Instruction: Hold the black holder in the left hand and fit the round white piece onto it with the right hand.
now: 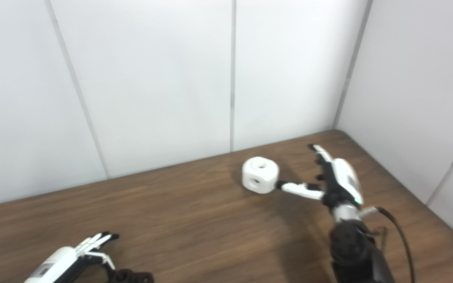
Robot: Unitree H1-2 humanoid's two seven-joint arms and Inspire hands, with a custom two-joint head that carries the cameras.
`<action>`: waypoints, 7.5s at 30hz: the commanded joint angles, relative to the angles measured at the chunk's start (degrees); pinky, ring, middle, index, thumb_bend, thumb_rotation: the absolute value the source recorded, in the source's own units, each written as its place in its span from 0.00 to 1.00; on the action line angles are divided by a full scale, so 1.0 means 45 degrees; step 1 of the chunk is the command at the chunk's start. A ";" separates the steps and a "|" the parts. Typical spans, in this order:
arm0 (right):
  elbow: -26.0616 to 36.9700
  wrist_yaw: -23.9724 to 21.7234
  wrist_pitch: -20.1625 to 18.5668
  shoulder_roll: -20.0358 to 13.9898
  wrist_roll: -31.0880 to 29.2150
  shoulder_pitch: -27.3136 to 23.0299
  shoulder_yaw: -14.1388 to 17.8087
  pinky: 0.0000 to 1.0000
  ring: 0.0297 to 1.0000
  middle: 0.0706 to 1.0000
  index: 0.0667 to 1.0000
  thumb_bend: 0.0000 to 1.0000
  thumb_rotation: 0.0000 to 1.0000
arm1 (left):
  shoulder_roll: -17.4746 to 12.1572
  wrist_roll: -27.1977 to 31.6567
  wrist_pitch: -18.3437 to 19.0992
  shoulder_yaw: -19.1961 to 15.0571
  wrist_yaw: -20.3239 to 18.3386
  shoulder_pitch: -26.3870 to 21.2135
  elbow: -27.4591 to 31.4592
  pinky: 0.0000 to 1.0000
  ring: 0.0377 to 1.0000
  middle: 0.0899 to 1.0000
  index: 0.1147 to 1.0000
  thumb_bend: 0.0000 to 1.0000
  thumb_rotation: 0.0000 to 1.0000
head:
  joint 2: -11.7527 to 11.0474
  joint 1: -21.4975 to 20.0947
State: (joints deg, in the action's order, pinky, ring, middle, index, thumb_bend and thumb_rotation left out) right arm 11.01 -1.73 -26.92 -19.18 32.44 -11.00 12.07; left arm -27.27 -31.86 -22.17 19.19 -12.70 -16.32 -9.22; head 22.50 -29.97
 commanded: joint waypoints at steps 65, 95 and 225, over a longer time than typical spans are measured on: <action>-0.6174 0.1709 0.0778 0.0006 -0.0239 -0.3579 -0.2940 0.83 0.99 0.98 0.76 0.92 0.41 | -0.0742 -0.0236 -0.0140 -0.0111 -0.0201 0.0012 -0.0651 1.00 1.00 0.96 0.41 0.51 0.05 | -0.0104 -0.0264; -0.5892 0.4399 0.2213 0.0375 -0.0332 -0.3033 -0.2994 0.67 0.81 0.78 0.44 0.51 0.13 | -0.0747 -0.0188 0.0109 -0.0174 -0.0390 0.0157 -0.0164 1.00 1.00 0.96 0.41 0.51 0.05 | 0.0220 0.0304; 0.3011 -0.1057 0.3815 0.3137 0.0395 0.1181 -0.5997 0.81 0.93 0.89 0.44 0.51 0.13 | 0.1375 -0.1571 0.3833 0.0560 -0.2342 -0.0347 0.3518 1.00 1.00 0.95 0.41 0.52 0.05 | 0.3092 0.6807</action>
State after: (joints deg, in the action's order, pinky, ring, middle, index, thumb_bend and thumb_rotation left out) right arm 21.96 -6.69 -10.75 -5.22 34.24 -4.84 -14.93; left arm -21.27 -38.67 -4.81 21.54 -23.18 -16.45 5.01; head 36.39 0.62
